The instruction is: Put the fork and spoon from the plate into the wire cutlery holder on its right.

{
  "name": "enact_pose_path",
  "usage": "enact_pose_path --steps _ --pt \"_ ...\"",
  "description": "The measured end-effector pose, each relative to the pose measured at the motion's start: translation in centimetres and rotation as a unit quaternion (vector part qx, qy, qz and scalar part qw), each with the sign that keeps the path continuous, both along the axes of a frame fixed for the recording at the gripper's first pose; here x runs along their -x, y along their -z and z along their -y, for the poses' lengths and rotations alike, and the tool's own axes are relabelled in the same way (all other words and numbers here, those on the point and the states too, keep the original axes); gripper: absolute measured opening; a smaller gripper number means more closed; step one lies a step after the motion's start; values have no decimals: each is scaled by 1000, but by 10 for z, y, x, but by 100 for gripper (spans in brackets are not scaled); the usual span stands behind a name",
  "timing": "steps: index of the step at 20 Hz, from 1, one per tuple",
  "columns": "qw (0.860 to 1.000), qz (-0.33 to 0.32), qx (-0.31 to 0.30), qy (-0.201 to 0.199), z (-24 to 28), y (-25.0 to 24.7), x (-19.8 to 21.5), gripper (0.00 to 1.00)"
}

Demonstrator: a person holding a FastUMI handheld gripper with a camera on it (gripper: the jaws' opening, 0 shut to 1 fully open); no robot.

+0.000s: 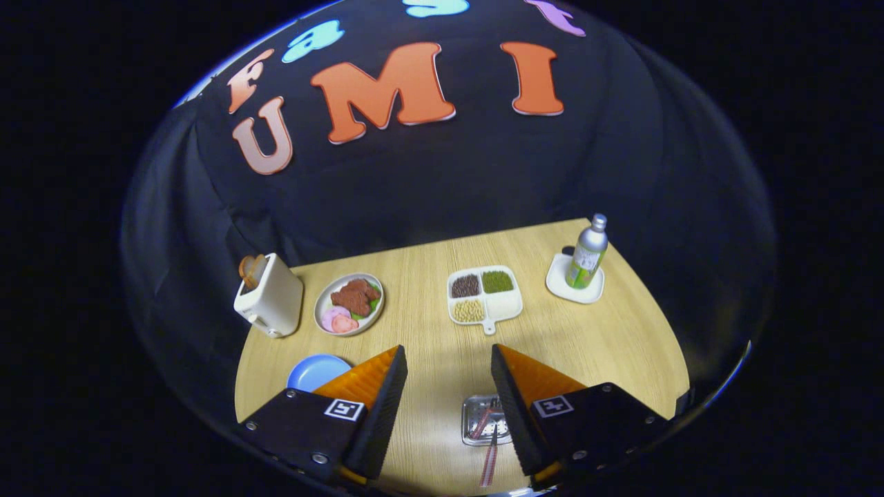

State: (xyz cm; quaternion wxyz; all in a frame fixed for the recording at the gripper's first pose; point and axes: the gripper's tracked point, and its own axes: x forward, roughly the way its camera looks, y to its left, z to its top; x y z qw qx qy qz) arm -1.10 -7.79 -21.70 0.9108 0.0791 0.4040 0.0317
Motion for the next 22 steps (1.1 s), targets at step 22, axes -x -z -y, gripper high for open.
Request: enact_pose_path --steps 22 --pt "918 391 61 8 -30 -243 -45 97"
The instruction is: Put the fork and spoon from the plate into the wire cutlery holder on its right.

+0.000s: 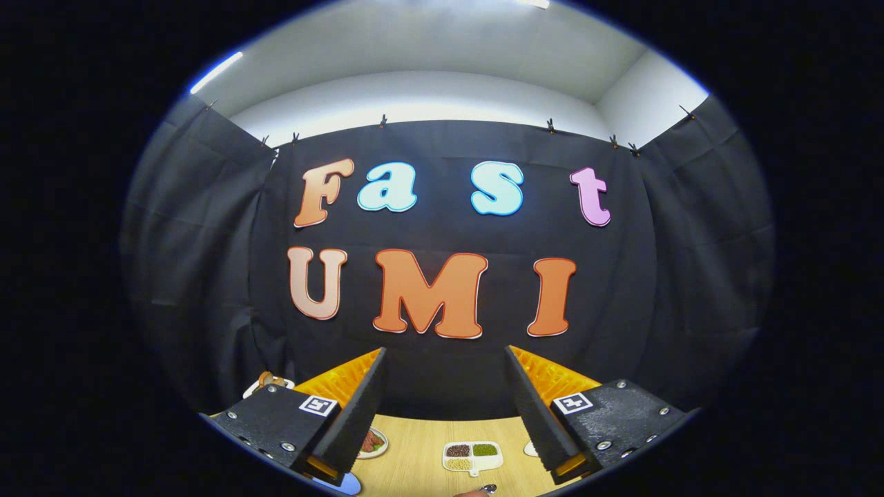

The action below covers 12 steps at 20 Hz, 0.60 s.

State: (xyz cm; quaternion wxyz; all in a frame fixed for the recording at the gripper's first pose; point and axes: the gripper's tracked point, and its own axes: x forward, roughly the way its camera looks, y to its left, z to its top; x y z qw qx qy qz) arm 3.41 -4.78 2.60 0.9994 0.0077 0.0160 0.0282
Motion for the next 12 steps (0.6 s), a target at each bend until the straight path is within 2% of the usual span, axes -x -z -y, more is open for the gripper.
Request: enact_pose_path --steps 7,12 --pt "999 44 -12 3 0 -32 2 98" --pt "998 53 -18 7 0 -35 2 98"
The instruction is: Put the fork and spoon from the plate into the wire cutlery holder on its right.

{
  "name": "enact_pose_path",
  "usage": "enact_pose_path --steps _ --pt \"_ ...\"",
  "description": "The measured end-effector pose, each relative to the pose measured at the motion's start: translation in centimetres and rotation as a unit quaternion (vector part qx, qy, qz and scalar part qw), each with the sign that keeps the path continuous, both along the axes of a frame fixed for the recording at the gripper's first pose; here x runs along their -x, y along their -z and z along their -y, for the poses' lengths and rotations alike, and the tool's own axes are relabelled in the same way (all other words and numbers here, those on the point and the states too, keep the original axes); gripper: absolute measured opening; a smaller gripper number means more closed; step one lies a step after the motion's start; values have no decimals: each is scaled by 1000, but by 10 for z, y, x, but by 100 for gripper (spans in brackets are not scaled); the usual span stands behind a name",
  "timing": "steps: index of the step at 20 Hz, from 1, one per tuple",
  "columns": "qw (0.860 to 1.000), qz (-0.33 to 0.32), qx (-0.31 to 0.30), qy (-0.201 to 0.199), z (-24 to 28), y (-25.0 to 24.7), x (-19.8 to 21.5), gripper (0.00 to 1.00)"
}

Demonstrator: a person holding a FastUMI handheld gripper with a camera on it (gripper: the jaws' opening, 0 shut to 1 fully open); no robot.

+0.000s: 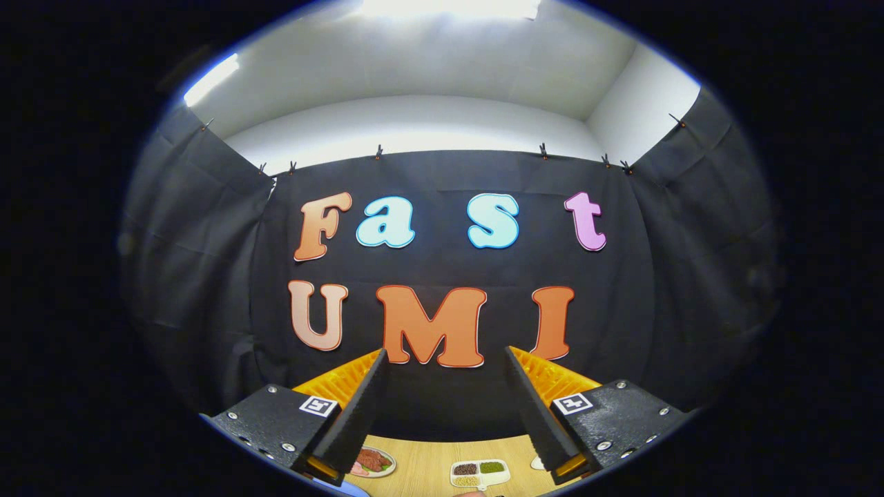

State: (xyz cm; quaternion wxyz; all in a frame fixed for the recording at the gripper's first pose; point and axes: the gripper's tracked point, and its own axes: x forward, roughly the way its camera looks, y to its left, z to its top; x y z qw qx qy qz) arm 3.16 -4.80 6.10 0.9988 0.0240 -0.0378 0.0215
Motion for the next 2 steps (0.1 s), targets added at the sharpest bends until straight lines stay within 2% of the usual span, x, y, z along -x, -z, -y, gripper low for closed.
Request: enact_pose_path --steps 2 --pt "1000 2 0 0 1 -1 1 98"
